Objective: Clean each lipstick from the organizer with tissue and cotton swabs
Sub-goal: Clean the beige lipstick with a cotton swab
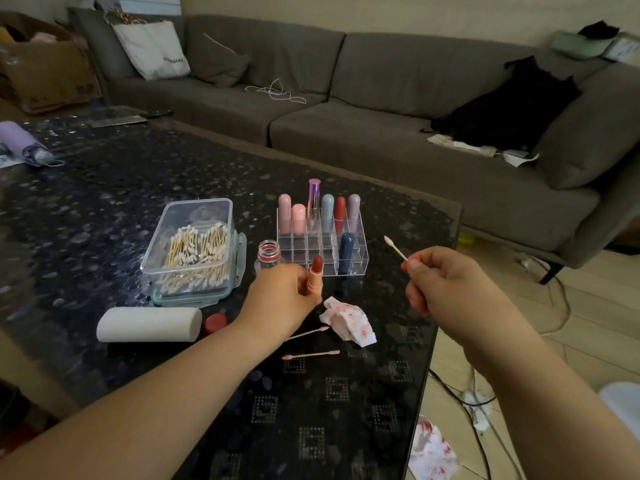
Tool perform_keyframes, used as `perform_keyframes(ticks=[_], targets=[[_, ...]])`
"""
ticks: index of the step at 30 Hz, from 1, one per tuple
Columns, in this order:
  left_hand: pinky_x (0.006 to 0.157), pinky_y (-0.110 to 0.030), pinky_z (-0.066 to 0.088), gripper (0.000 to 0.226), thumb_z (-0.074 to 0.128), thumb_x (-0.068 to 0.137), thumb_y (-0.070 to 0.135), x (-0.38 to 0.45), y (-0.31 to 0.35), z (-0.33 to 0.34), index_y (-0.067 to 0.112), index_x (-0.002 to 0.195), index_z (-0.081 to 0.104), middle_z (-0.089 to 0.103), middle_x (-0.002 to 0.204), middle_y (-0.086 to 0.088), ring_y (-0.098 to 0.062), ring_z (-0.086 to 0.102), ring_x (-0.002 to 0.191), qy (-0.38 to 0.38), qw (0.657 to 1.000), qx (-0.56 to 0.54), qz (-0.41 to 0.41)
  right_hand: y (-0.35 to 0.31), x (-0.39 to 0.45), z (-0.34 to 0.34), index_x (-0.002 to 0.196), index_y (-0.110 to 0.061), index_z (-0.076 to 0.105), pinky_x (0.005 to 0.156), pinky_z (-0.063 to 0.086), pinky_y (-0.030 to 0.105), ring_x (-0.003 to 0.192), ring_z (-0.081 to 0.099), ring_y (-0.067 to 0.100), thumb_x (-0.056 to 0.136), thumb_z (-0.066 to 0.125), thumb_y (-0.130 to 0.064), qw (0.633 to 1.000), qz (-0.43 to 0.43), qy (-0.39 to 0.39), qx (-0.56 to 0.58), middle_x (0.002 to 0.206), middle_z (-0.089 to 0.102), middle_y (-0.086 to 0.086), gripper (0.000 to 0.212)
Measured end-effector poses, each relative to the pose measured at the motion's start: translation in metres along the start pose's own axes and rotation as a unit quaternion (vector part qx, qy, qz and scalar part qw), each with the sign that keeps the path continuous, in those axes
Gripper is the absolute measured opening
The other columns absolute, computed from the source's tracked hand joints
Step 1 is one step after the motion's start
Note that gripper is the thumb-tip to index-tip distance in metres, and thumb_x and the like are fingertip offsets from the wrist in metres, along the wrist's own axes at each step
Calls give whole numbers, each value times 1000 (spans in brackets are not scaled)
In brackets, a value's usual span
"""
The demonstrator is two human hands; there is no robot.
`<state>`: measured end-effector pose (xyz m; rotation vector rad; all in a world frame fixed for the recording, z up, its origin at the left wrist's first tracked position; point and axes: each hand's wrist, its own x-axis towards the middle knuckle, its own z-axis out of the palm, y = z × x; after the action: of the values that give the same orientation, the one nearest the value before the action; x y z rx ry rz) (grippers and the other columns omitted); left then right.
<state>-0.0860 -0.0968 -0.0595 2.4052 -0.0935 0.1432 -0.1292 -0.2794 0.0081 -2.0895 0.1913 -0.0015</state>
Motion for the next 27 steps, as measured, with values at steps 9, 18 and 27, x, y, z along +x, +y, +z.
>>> perform_keyframes(ticks=[9, 18, 27], targets=[[64, -38, 51, 37, 60, 87, 28, 0, -14, 13, 19, 53, 48, 51, 50, 3, -14, 52, 51, 12, 999, 34, -2, -3, -1, 12, 86, -21, 55, 55, 39, 28, 50, 43, 11, 100, 42, -24, 999, 7, -36, -9, 48, 52, -6, 19], [80, -36, 52, 15, 65, 84, 27, -7, -16, 11, 25, 69, 62, 68, 74, 7, -12, 65, 77, -15, 1000, 4, -12, -4, -3, 16, 86, -21, 56, 53, 35, 25, 44, 41, 5, 100, 43, -23, 999, -13, -37, -8, 46, 51, -6, 20], [95, -30, 47, 37, 72, 81, 28, -18, -22, -1, 16, 114, 65, 67, 112, 3, -12, 61, 106, -16, 999, 20, -28, -4, -4, 18, 86, -20, 56, 50, 32, 24, 38, 38, 1, 100, 42, -23, 999, -26, -35, -13, 44, 51, -6, 20]])
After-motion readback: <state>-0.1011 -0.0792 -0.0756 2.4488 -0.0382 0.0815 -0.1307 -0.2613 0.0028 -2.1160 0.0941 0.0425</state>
